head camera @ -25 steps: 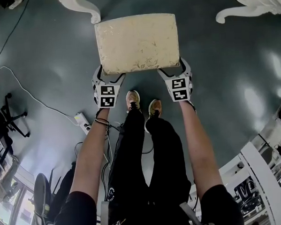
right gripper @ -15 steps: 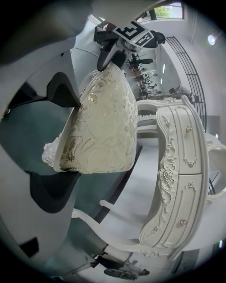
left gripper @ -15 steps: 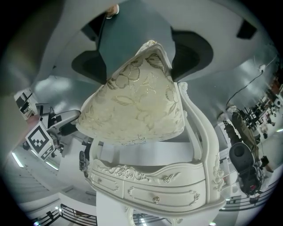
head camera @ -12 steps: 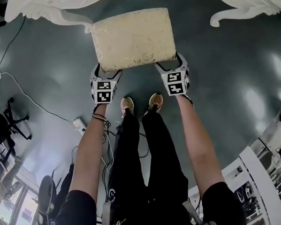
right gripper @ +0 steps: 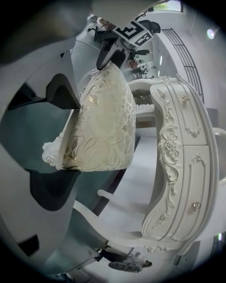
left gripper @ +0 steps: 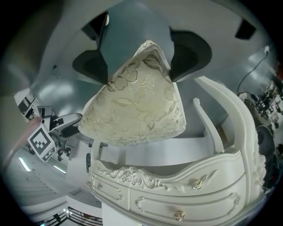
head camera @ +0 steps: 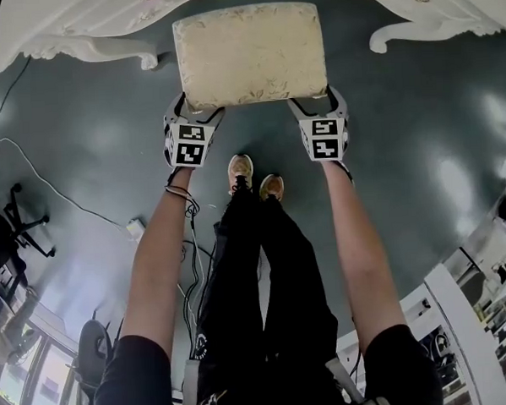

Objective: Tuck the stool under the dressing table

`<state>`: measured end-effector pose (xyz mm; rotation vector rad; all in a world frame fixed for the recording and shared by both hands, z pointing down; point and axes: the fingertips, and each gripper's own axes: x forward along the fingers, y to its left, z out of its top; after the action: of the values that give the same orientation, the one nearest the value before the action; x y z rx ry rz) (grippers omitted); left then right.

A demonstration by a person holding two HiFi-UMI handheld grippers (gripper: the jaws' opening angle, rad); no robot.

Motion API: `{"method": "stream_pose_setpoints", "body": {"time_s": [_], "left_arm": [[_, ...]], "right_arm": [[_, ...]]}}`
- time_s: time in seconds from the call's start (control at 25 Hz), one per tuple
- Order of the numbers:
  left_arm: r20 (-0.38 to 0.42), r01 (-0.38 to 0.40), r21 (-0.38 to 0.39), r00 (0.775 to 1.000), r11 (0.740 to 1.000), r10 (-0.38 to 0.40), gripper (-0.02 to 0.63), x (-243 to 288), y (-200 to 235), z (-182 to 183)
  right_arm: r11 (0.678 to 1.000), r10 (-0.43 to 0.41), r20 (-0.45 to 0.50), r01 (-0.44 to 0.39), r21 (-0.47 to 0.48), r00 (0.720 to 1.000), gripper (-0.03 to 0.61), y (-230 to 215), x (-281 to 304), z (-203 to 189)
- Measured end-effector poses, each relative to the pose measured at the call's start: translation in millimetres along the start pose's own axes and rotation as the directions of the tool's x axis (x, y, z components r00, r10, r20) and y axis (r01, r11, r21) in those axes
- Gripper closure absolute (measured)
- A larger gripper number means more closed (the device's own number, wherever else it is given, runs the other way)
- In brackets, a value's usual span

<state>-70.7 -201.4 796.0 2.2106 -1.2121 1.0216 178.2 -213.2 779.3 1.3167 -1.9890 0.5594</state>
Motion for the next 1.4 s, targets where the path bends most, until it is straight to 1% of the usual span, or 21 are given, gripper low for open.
{"method": "stream_pose_setpoints", "body": {"time_s": [0.16, 0.24, 0.36, 0.48, 0.68, 0.8, 0.92, 1.0, 1.2, 1.4], "left_arm": [[-0.005, 0.018, 0.001, 1.0, 1.0, -0.018, 0.149, 23, -6, 21], [-0.005, 0.014, -0.001, 1.0, 1.0, -0.014, 0.147, 33, -6, 33], [0.006, 0.001, -0.008, 1.0, 1.0, -0.001, 0.147, 44, -12, 50], [-0.002, -0.006, -0.013, 1.0, 1.0, 0.006, 0.146, 49, -15, 68], [0.021, -0.06, -0.049, 0.998, 0.997, 0.061, 0.146, 67, -9, 84], [0.061, -0.085, -0.103, 0.994, 0.991, 0.092, 0.146, 71, -7, 95], [0.101, -0.119, -0.209, 0.985, 0.971, 0.142, 0.146, 78, 8, 105], [0.112, -0.127, -0.257, 0.981, 0.958, 0.16, 0.154, 81, 13, 106], [0.124, -0.142, -0.287, 0.975, 0.947, 0.184, 0.158, 92, 23, 118], [0.132, -0.17, -0.346, 0.965, 0.923, 0.227, 0.164, 102, 36, 132]], "right_arm": [[0.999, -0.031, 0.001, 0.031, 0.033, 1.0, 0.137, -28, 6, 5], [0.998, -0.04, 0.013, 0.039, 0.039, 0.999, 0.137, -41, 10, 12], [0.999, -0.036, 0.031, 0.035, 0.037, 0.999, 0.136, -58, 12, 20], [0.999, -0.025, 0.036, 0.024, 0.023, 0.999, 0.142, -75, 20, 28], [1.0, -0.014, 0.066, 0.014, 0.001, 0.998, 0.141, -99, 34, 43], [1.0, -0.027, 0.093, 0.027, -0.003, 0.995, 0.141, -111, 41, 48], [0.999, -0.038, 0.124, 0.037, 0.016, 0.992, 0.149, -118, 51, 64], [0.999, -0.047, 0.133, 0.044, 0.025, 0.99, 0.149, -118, 54, 69], [0.997, -0.073, 0.149, 0.069, 0.036, 0.986, 0.149, -127, 65, 79], [0.995, -0.094, 0.161, 0.085, 0.059, 0.983, 0.149, -135, 78, 94]]}}
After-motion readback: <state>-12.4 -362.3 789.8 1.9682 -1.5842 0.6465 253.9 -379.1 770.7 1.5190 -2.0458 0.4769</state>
